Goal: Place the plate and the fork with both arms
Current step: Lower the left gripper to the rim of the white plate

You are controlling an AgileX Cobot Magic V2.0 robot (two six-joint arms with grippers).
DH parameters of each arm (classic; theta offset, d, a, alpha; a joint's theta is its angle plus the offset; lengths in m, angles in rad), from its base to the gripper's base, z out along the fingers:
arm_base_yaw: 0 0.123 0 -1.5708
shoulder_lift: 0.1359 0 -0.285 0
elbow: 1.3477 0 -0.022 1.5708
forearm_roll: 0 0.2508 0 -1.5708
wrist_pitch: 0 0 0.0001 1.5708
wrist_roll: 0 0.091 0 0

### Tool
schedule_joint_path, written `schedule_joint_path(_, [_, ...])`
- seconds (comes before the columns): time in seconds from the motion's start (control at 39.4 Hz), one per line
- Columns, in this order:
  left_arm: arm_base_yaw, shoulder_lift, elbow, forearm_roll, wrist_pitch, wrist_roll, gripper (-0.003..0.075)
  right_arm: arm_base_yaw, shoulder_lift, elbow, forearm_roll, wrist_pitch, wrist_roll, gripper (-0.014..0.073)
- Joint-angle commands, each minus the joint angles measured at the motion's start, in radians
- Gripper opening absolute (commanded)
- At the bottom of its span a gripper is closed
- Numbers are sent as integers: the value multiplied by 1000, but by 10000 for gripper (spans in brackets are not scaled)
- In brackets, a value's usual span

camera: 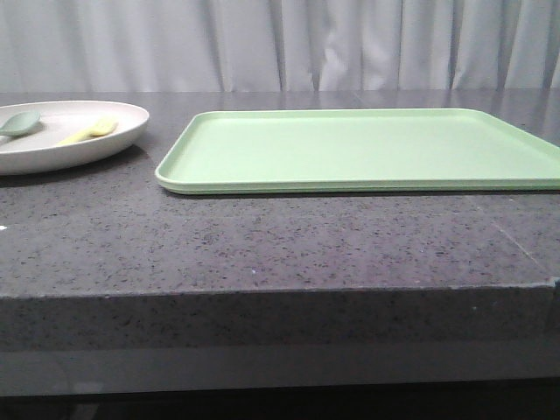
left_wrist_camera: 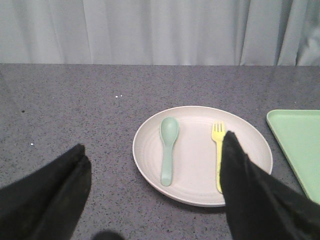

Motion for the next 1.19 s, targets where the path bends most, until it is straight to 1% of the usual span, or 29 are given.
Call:
schedule_joint_path(0.0, [-6, 50, -62, -22, -18, -7, 502, -2, 14, -36, -15, -75, -3, 645])
schedule_joint_path(0.15, [-6, 183, -160, -22, 152, -7, 504, -2, 14, -36, -15, -75, -3, 645])
schedule_joint_path(0.25, [-6, 284, -212, -31, 227, -9, 504, -2, 14, -36, -15, -75, -3, 645])
schedule_joint_path(0.38, [5, 408, -253, -26, 251, -64, 504, -2, 14, -36, -15, -75, -3, 645])
schedule_joint_path(0.46, [46, 494, -276, -41, 251, -105, 504, -2, 14, -36, -15, -75, -3, 645])
schedule_joint_path(0.53, [98, 566, -291, -97, 246, -114, 504, -2, 14, -36, -15, -75, -3, 645])
schedule_joint_path(0.69, [194, 701, -329, -293, 240, -114, 503, -2, 14, -36, -15, -75, -3, 645])
schedule_joint_path(0.79, [228, 767, -338, -399, 212, -95, 503, -2, 14, -36, -15, -75, -3, 645])
schedule_joint_path(0.86, [234, 823, -338, -505, 172, -54, 501, -2, 14, -36, -15, -75, -3, 645])
schedule_joint_path(0.94, [234, 869, -338, -596, 138, 7, 478, -2, 14, -36, -15, -75, -3, 645])
schedule_joint_path(0.96, [234, 887, -338, -648, 126, 31, 460, -2, 14, -36, -15, -75, -3, 645])
schedule_joint_path(1.01, [234, 918, -338, -705, 109, 65, 428, -2, 14, -36, -15, -75, -3, 645])
schedule_joint_path(1.17, [234, 975, -338, -763, 69, 77, 346, -2, 14, -36, -15, -78, -3, 645])
